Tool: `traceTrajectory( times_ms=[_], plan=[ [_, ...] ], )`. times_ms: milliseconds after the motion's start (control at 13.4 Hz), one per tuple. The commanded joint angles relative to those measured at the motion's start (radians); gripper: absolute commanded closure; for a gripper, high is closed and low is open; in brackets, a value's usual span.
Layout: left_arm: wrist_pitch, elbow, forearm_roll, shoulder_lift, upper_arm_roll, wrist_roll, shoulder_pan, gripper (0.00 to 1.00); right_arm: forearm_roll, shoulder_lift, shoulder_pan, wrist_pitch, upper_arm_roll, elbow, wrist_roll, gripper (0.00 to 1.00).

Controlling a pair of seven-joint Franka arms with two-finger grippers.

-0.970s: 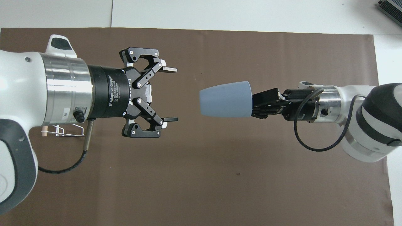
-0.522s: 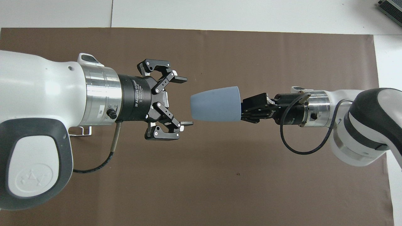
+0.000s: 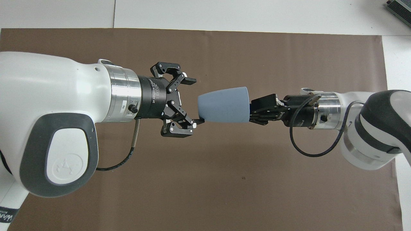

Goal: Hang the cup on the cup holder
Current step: 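Close the left gripper around the cup's open end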

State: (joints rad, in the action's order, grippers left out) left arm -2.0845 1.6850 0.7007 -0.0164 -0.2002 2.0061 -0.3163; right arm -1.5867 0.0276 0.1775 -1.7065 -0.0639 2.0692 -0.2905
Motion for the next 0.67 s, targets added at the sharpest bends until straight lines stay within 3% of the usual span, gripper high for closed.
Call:
traceTrajectory(
  times_ms=[0,597],
  plan=[
    [-0.028,0.009,0.016,-0.004,0.012,0.037,-0.046,0.0,-0.029,-0.029,-0.006,0.004,0.004,0.025,0.021,1.0],
    [-0.04,0.005,0.005,-0.003,0.013,0.066,-0.121,0.0,-0.029,-0.031,-0.004,-0.001,0.004,0.025,0.021,1.0]
  ],
)
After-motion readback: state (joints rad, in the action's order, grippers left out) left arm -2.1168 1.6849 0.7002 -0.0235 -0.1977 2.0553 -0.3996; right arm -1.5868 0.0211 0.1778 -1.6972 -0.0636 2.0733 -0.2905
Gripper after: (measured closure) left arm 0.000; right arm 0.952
